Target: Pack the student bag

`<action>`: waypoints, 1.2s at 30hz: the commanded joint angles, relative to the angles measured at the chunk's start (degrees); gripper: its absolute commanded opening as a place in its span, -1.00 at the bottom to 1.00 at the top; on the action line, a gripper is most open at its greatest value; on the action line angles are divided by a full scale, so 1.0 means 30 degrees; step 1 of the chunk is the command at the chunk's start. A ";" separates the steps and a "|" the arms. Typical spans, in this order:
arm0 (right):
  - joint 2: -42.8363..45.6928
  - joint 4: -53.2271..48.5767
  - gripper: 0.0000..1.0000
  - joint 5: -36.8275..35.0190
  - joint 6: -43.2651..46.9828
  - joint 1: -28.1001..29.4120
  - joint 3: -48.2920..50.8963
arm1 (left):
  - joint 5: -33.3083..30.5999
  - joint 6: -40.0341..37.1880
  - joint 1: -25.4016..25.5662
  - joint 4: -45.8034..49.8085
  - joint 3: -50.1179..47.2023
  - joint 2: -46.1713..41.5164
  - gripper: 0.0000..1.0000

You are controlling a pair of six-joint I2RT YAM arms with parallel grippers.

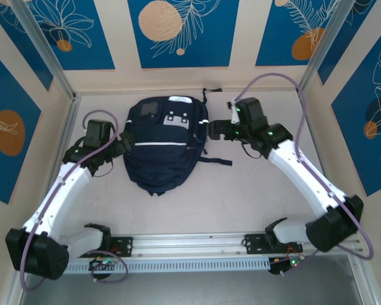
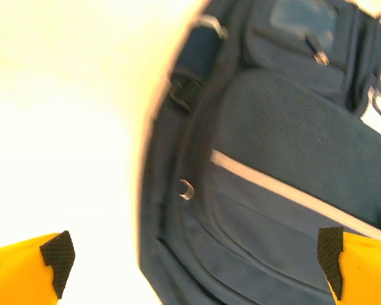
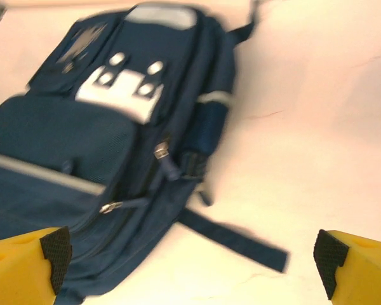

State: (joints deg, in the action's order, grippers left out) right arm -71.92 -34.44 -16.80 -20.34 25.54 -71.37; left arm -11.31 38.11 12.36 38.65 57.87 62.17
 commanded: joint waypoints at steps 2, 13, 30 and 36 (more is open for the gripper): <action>0.1768 0.2559 0.99 -0.2835 0.0422 -0.1927 0.2385 | -0.6013 -0.1611 -0.0329 -0.0554 -0.1674 -0.1255 1.00; 0.4219 1.0867 0.99 -0.4418 0.2240 -0.5829 1.0749 | -0.9605 -0.6242 -0.0487 -0.9676 -0.8628 -0.2517 1.00; 0.0924 2.1883 0.99 -0.1281 0.5316 -0.6605 1.7271 | -0.4323 -1.2280 -0.1123 -2.1576 -1.4126 -0.0540 1.00; -0.0680 2.4331 0.99 0.1261 0.5436 -0.7606 1.7062 | -0.3176 -1.2142 -0.1804 -2.3595 -1.3534 0.1646 1.00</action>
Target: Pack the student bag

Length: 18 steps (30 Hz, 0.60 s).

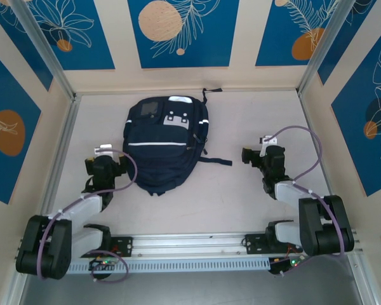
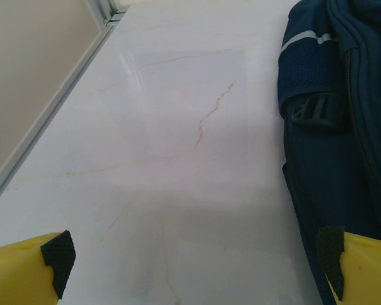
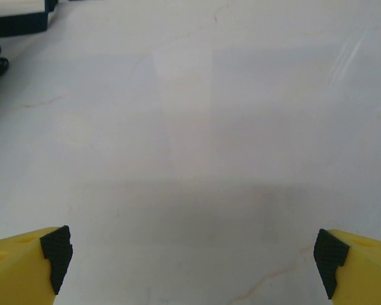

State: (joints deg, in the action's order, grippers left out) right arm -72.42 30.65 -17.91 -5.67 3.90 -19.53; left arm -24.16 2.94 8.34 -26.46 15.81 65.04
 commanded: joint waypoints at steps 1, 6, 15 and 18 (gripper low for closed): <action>-0.0779 0.2974 0.99 0.1993 0.0500 -0.0547 -0.0279 | 0.1234 -0.0290 -0.0520 -0.2263 0.0583 0.1083 1.00; -0.1853 0.4116 0.99 0.3748 -0.0187 -0.1357 -0.0443 | 0.2060 -0.0068 -0.0880 -0.3666 0.1189 0.2745 1.00; -0.4324 0.6275 0.99 0.4162 -0.0219 -0.1400 -0.0621 | 0.2170 -0.0144 -0.1221 -0.5786 0.2082 0.5599 1.00; -0.4912 0.6319 0.99 0.3853 -0.0277 -0.1334 -0.0833 | 0.2359 -0.0245 -0.1270 -0.5463 0.2596 0.6234 1.00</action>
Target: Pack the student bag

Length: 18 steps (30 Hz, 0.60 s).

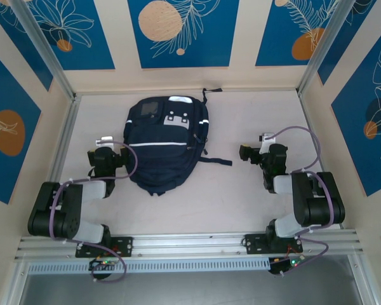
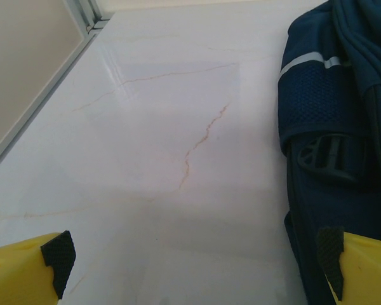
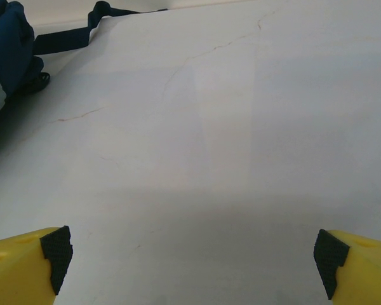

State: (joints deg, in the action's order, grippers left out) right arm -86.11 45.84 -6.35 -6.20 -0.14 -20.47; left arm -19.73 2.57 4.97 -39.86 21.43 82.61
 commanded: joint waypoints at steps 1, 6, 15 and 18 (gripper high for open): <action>-0.0247 0.0870 0.99 0.0007 -0.0102 0.0018 -0.0642 | 0.0889 -0.0125 -0.0156 -0.0923 0.0748 0.0373 1.00; -0.0379 0.0555 0.99 -0.0434 -0.0073 0.0179 -0.0890 | 0.0869 -0.0163 -0.0121 -0.0814 0.0874 0.0469 1.00; -0.0386 0.0525 0.99 -0.0440 -0.0073 0.0165 -0.0928 | 0.3101 -0.1169 -0.0074 -0.4413 -0.0136 0.2079 1.00; -0.0390 0.0536 0.99 -0.0419 -0.0073 0.0172 -0.0911 | 0.3144 -0.1188 -0.0046 -0.3674 0.0052 0.1904 1.00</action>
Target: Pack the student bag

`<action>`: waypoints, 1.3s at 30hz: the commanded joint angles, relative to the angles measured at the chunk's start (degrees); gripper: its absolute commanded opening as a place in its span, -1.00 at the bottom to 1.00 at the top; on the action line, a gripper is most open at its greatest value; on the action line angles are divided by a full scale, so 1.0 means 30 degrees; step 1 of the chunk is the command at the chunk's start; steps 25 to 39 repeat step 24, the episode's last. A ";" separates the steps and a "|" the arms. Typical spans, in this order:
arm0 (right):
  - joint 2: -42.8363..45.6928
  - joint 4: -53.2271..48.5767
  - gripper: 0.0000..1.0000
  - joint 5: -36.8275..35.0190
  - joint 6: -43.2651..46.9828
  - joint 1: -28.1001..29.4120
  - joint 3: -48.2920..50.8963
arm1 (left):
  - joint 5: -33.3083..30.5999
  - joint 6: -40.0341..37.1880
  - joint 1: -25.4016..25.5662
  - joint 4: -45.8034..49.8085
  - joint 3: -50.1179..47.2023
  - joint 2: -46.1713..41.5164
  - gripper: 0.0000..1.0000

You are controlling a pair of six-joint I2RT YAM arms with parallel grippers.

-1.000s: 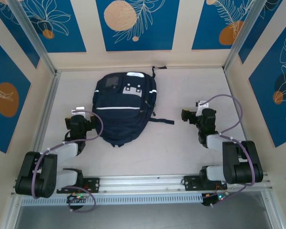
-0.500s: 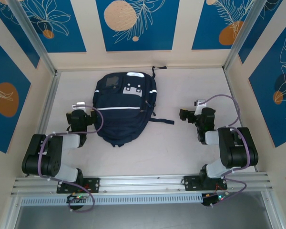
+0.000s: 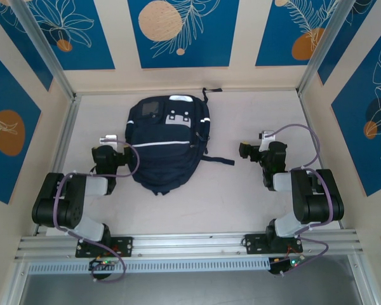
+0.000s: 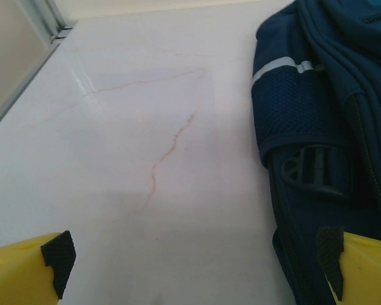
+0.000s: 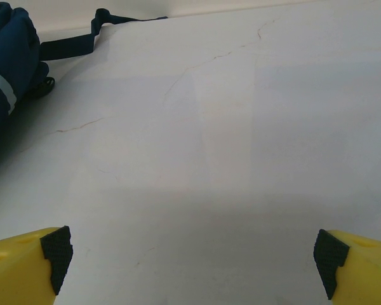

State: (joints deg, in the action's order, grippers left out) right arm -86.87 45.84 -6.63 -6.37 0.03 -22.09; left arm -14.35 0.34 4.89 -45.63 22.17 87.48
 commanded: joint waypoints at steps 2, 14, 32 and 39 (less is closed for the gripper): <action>-0.0135 0.0524 0.99 -0.0339 -0.0015 0.0107 -0.0387 | 0.1327 -0.0401 -0.0017 -0.1504 -0.0101 0.0232 1.00; -0.0164 0.0494 0.98 -0.0349 -0.0015 0.0079 -0.0402 | 0.3196 -0.0937 -0.0122 -0.0468 0.0357 0.0155 1.00; -0.0108 0.0641 0.99 -0.0250 0.0000 0.0108 -0.0328 | 0.2822 -0.0846 -0.0134 -0.0981 0.0112 0.0201 1.00; -0.0108 0.0641 0.99 -0.0250 0.0000 0.0108 -0.0328 | 0.2822 -0.0846 -0.0134 -0.0981 0.0112 0.0201 1.00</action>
